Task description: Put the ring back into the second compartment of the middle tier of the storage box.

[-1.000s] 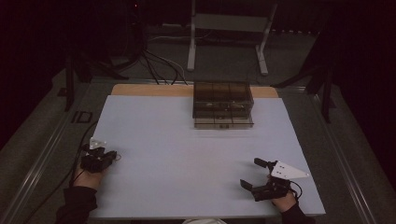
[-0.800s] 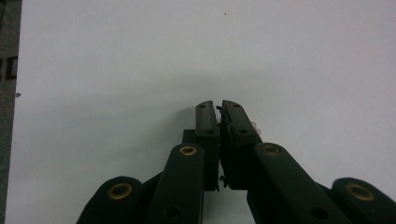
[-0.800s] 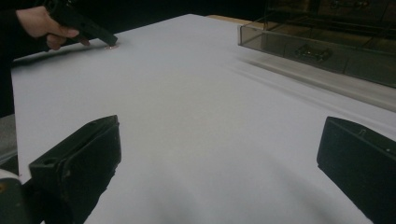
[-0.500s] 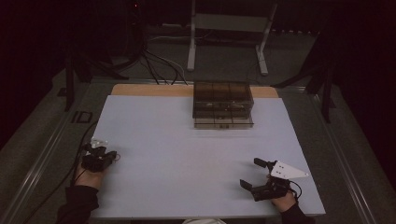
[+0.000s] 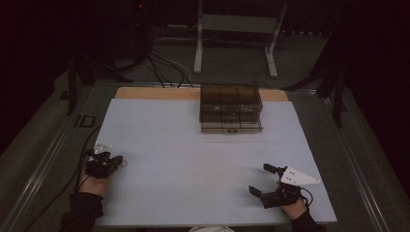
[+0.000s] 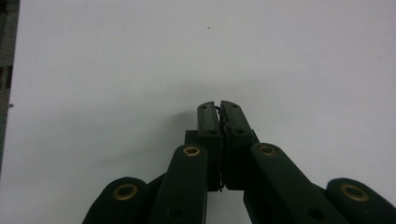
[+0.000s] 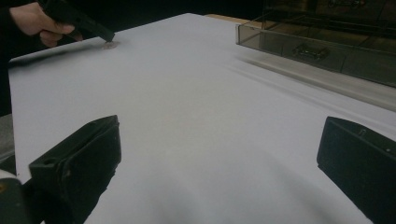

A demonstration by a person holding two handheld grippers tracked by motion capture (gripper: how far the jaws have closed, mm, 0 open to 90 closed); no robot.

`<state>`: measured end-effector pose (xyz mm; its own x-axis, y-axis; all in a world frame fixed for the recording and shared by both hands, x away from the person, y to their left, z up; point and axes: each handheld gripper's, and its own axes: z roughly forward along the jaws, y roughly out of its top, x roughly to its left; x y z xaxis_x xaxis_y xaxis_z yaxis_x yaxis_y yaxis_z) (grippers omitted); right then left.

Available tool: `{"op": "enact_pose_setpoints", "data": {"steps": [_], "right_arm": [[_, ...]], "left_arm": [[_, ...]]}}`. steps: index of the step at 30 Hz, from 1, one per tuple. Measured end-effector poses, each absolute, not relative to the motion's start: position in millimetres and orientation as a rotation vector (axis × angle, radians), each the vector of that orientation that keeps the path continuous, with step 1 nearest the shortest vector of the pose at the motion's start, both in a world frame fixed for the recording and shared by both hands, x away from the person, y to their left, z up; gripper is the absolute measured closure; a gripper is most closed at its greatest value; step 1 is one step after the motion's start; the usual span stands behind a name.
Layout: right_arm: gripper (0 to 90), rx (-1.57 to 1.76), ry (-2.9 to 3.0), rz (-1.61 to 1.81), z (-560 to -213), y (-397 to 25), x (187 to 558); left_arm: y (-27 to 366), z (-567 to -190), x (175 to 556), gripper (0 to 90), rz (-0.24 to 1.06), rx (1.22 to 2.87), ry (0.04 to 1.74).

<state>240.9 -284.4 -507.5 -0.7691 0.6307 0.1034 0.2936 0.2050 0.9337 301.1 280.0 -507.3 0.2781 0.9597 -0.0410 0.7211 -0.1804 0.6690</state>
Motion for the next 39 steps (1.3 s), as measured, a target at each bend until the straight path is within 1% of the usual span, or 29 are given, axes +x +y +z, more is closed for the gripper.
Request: {"op": "enact_pose_setpoints", "data": {"steps": [10,39], "right_arm": [[0.0,0.874,2.177,1.589,-507,-284,241],[0.0,0.894,2.165,1.593,-508,-286,243]], "left_arm": [[279,-496,298,90.0,0.56,1.938,1.488],[260,-476,303,90.0,0.555,1.994,1.388]]}}
